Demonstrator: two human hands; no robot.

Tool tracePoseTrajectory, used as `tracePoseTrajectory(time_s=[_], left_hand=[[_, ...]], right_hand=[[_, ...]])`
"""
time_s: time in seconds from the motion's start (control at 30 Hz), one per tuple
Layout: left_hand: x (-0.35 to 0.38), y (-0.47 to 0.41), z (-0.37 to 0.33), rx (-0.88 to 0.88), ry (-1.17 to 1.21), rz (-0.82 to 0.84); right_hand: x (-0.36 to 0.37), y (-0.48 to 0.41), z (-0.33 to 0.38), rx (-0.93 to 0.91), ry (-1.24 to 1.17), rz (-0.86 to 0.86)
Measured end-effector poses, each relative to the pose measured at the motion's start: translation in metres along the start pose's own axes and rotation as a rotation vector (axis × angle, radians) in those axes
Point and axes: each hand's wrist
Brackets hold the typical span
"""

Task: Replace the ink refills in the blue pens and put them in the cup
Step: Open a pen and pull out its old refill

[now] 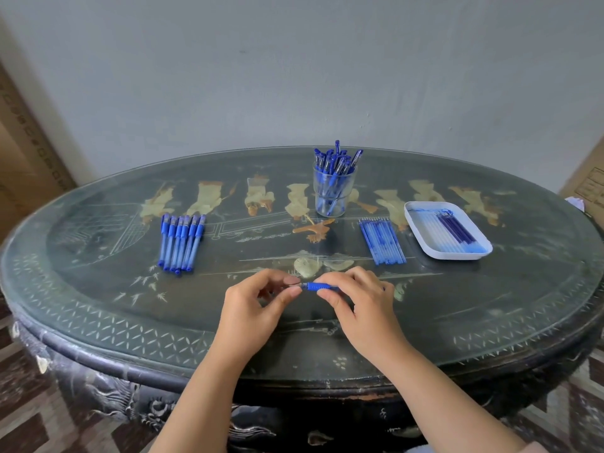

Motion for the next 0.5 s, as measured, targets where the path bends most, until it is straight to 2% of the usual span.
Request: tracePoseTrajectory(time_s=[0.23,0.4,0.5], left_hand=[[-0.0023,-0.0004,-0.003,-0.139,0.094,-0.022],[-0.0044,-0.0024,0.0023,-0.24,0.187,-0.112],[-0.0056,-0.003,0.0019,-0.23,0.105,-0.118]], right_hand=[[-0.0003,-0.0003,-0.0004,0.013,-0.019,-0.018],[-0.0007,-0.0008,-0.0011,0.032,-0.032,-0.027],[-0.0009,-0.0012,-0.0014,0.044,-0.039,-0.034]])
Point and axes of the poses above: each hand's wrist, its own y-axis away from the middle knuckle, its own x-axis out of the palm, z = x × y, and after that the axes turned 11 degrees about -y, right-handed
